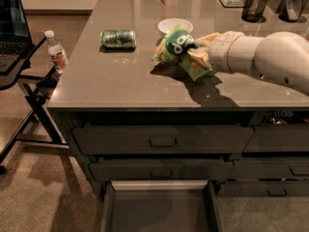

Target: Pick green rice chip bag from bottom drawer and place on counter

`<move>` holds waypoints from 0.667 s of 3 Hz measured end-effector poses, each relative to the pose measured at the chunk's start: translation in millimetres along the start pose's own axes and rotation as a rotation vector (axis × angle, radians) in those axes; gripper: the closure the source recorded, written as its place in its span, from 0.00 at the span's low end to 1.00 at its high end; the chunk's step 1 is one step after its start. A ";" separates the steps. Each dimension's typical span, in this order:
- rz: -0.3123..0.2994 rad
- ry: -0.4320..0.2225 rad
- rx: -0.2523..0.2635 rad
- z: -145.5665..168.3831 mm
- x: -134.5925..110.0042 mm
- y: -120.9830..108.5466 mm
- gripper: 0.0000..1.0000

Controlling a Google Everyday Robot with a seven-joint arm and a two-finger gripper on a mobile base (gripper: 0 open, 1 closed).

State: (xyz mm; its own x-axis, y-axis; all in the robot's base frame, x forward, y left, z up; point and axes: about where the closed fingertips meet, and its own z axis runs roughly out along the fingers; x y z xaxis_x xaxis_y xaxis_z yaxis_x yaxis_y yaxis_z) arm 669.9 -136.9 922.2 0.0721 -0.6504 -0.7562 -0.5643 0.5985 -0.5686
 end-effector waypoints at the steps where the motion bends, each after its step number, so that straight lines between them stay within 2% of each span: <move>1: 0.000 0.000 0.000 0.0 0.0 0.0 0.15; 2: 0.000 0.000 0.000 0.0 -0.1 0.1 0.00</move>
Offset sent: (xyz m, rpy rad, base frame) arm 0.0000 0.0000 0.0000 0.0000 0.0000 0.0000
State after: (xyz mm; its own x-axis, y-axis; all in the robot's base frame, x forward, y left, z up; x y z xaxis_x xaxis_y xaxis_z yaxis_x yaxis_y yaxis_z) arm 669.9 -136.8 922.2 0.0722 -0.6504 -0.7562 -0.5644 0.5985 -0.5686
